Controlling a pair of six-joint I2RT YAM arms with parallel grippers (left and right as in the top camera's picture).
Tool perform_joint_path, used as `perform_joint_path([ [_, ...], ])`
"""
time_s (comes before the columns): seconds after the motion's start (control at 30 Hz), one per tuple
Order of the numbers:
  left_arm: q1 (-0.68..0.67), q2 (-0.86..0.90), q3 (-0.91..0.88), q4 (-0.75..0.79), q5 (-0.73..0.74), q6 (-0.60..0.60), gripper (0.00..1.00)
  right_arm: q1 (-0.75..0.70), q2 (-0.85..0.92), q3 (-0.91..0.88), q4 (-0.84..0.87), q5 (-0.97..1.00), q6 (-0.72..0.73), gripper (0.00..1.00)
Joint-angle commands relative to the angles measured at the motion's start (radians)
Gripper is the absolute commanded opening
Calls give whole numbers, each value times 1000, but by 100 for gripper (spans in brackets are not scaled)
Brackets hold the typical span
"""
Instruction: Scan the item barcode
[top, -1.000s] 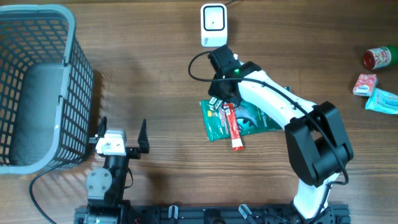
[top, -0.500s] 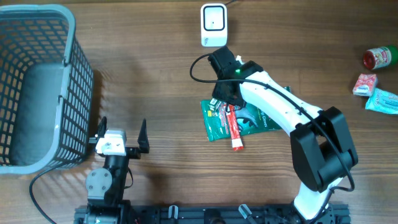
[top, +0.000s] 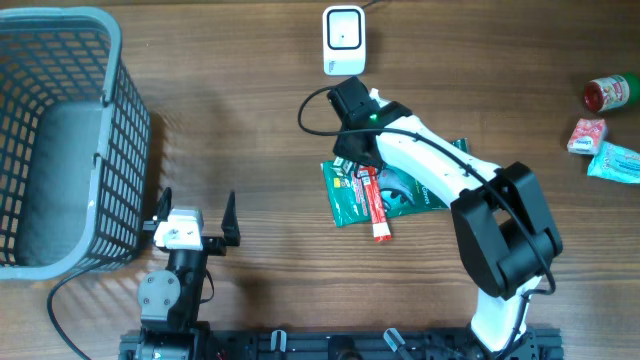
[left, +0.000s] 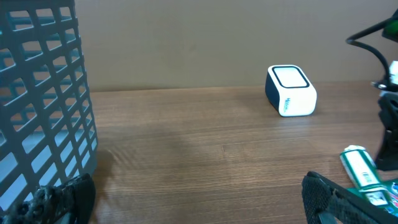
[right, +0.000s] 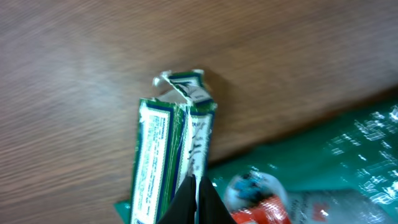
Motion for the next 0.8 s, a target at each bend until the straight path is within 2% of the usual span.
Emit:
perform_joint_path([
  [0.0, 4, -9, -5, -3, 15, -6, 100, 29, 12, 9, 26, -16, -93, 5],
  [0.07, 4, -9, -5, -3, 15, -6, 100, 54, 13, 9, 48, -16, -144, 7],
  [0.2, 4, -9, -5, -3, 15, -6, 100, 63, 12, 10, 68, -16, -158, 12],
  [0.3, 4, -9, -5, -3, 15, -6, 100, 63, 11, 47, 23, -16, -168, 13],
  [0.37, 4, -9, -5, -3, 15, -6, 100, 60, 11, 101, -51, -16, -168, 25],
  [0.4, 4, -9, -5, -3, 15, -6, 100, 60, 11, 141, -103, -15, -169, 38],
  [0.5, 3, -9, -5, -3, 15, -6, 100, 59, 11, 219, -204, -16, -169, 61],
  [0.57, 4, -9, -5, -3, 15, -6, 100, 54, 11, 247, -241, -15, -167, 82],
  [0.6, 4, -9, -5, -3, 15, -6, 100, 50, 13, 247, -241, -14, -161, 86],
  [0.67, 4, -9, -5, -3, 15, -6, 100, 37, 22, 247, -243, -2, -102, 88],
  [0.77, 4, -9, -5, -3, 15, -6, 100, 12, 43, 247, -222, 3, -13, 77],
])
